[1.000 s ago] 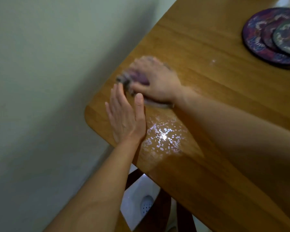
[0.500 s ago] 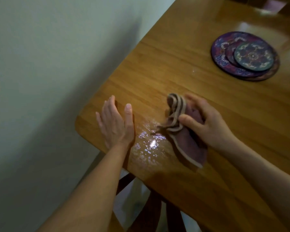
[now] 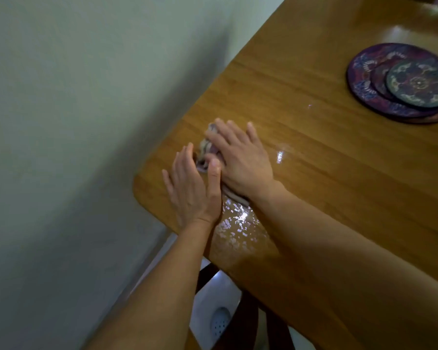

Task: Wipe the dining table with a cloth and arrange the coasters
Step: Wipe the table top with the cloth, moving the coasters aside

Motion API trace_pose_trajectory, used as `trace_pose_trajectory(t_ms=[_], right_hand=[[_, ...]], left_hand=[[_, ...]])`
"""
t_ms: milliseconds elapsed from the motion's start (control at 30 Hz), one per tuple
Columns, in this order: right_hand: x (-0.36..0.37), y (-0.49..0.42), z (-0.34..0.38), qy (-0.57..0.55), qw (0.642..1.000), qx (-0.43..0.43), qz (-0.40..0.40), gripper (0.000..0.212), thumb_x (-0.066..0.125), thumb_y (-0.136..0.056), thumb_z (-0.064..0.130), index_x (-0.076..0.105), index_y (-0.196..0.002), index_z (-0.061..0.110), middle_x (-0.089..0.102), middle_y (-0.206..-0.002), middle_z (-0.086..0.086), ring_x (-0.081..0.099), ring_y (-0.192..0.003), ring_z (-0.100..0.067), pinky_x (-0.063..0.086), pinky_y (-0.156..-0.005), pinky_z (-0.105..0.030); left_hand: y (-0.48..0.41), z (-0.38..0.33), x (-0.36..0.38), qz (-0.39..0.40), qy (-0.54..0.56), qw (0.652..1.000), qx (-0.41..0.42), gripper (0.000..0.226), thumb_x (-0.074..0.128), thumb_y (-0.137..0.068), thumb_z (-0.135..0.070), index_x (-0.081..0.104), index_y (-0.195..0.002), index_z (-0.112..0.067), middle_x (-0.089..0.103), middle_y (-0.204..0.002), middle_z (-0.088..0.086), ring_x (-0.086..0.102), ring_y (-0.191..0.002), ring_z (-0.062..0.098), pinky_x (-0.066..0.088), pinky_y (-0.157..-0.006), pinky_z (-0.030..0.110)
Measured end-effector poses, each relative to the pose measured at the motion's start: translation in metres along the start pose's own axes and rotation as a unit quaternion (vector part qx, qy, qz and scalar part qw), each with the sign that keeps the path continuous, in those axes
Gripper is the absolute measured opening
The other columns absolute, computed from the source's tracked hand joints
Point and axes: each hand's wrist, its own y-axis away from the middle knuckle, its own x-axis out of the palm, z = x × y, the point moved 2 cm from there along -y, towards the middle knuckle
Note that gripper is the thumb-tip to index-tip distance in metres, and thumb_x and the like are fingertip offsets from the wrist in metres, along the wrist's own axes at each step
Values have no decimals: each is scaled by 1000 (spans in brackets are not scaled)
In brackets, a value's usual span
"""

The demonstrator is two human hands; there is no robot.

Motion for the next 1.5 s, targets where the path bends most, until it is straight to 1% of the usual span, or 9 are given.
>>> trace_pose_trajectory(t_ms=[100, 200, 433, 600, 767, 933, 1067, 1333, 1500], right_hand=[[-2, 47, 17, 2, 998, -58, 22, 50, 44, -96, 41, 47, -143, 24, 38, -155, 0, 32, -144, -22, 19, -118, -50], [-18, 102, -11, 4, 999, -20, 30, 52, 41, -93, 50, 49, -140, 28, 38, -155, 2, 30, -145, -19, 20, -118, -50], [-72, 239, -125, 22, 955, 296, 23, 63, 27, -92, 57, 32, -148, 29, 21, -161, 0, 12, -149, -19, 8, -121, -50], [-66, 277, -81, 25, 892, 451, -22, 68, 25, -89, 53, 37, -144, 14, 25, -158, -14, 22, -146, -31, 10, -119, -55], [-27, 189, 8, 14, 957, 289, -16, 58, 32, -94, 48, 38, -145, 21, 25, -159, -9, 19, -148, -26, 7, -119, -48], [4, 89, 55, 1, 990, 143, -11, 51, 35, -98, 38, 37, -147, 24, 26, -160, -5, 19, -149, -24, 8, -120, -50], [-1, 105, 47, -3, 998, 56, 21, 53, 40, -96, 41, 40, -147, 27, 30, -158, 2, 22, -148, -19, 9, -120, -49], [-38, 216, -33, 19, 985, 173, 3, 56, 35, -95, 53, 42, -144, 29, 29, -159, 0, 21, -148, -20, 11, -120, -50], [-37, 216, -35, 7, 988, 154, -8, 55, 39, -93, 50, 45, -143, 26, 35, -156, -1, 28, -146, -21, 8, -120, -46]], left_hand=[[1, 1, -3, 4, 37, 999, 1, 79, 17, -88, -65, 31, -149, -18, 38, -153, 5, 27, -145, 18, 4, -121, 46], [2, -1, -3, 5, 36, 999, 4, 78, 16, -87, -64, 32, -149, -19, 38, -153, 5, 24, -146, 17, 3, -121, 46], [1, 3, 1, 11, 13, 1000, 8, 79, 10, -89, -66, 34, -148, -20, 36, -154, 5, 21, -147, 17, 4, -121, 48], [2, 3, 1, 13, 34, 999, 15, 79, 11, -88, -68, 36, -147, -22, 36, -154, 3, 18, -147, 16, 2, -121, 48], [2, 2, -4, 21, 76, 997, 2, 81, 15, -84, -68, 38, -146, -23, 34, -156, 3, 16, -148, 14, -3, -121, 43], [-2, 6, -5, 41, 117, 992, -20, 86, 13, -79, -70, 39, -146, -23, 35, -155, 2, 14, -148, 12, -5, -120, 41], [-2, 10, -7, 78, 96, 992, 14, 88, 10, -79, -72, 36, -147, -24, 28, -159, 1, 9, -149, 13, -7, -120, 44], [10, 5, 2, 162, -167, 969, 88, 78, 34, -89, -68, 23, -153, -23, 5, -164, 9, -3, -150, 24, -7, -119, 53], [82, -42, 16, 185, -100, 960, 187, 72, 19, -91, -61, 29, -151, -22, 13, -163, 5, 2, -150, 17, -6, -120, 41]])
